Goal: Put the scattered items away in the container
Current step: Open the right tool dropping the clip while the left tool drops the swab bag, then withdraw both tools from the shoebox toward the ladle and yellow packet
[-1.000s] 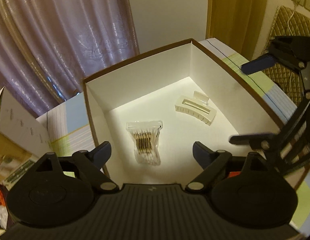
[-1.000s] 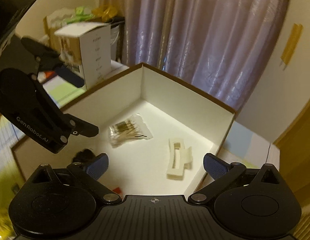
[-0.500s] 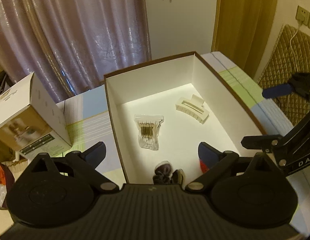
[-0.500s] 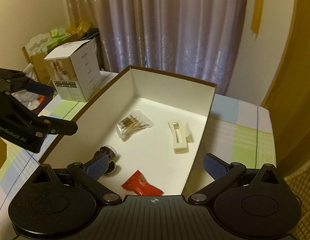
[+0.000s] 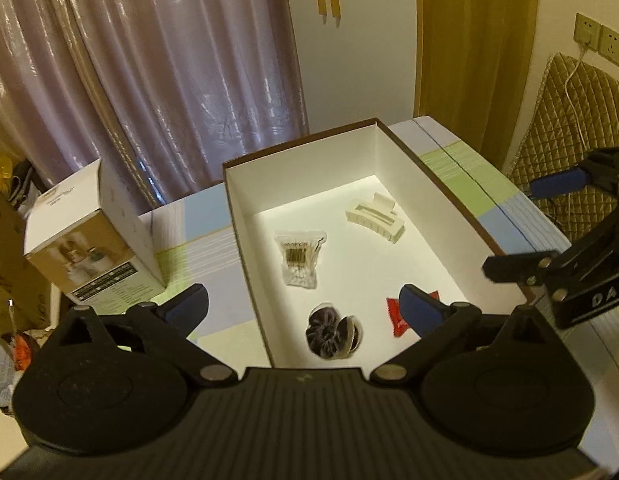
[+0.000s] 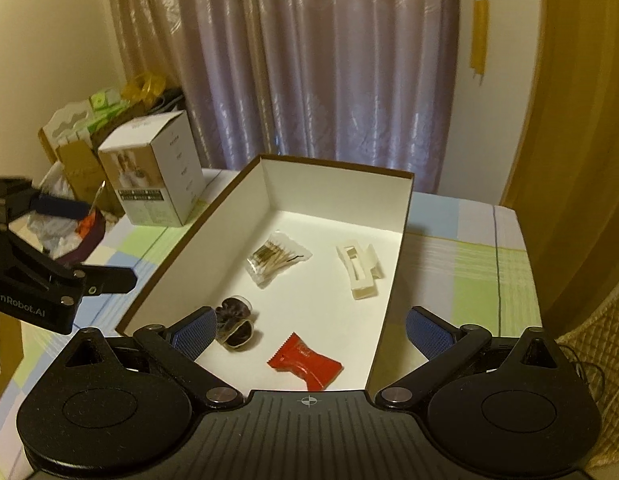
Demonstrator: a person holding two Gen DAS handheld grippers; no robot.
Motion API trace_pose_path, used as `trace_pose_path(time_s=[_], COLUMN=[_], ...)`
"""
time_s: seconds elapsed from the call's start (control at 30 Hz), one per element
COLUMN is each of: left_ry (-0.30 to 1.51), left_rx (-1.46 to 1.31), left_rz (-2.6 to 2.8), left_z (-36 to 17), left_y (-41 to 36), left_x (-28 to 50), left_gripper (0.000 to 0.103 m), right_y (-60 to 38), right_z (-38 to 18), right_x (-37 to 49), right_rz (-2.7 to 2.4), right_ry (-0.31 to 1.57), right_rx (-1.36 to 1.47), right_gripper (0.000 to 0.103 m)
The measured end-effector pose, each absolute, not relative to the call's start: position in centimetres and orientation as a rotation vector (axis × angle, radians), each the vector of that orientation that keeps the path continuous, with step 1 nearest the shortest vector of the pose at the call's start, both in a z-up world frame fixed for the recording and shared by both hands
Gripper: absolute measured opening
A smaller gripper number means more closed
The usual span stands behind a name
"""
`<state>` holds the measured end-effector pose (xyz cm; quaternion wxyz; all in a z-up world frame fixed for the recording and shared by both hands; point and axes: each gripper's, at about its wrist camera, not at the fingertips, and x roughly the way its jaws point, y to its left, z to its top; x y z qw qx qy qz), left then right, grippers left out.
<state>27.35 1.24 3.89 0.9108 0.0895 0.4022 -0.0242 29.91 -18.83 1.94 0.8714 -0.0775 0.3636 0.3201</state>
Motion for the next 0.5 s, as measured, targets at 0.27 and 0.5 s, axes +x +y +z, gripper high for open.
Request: trace_pose_path(time_s=[0.27,0.5], left_ry=[0.824,0.841], left_rx=[0.096,0.034], left_rz=[-0.032,-0.010], left_z=[3.4,1.7], left_y=[3.6,5.9], left_x=[23.3,19.0], left_gripper=[0.102,0.102], right_y=[-22.4,-25.1], right_z=[1.8,-0.7], right_x=[26.6,23.1], right_rz=[0.638,0.630], right_ry=[0.763,0.826], right_rx=[-0.038,0.042], right_gripper=[0.103,0.103])
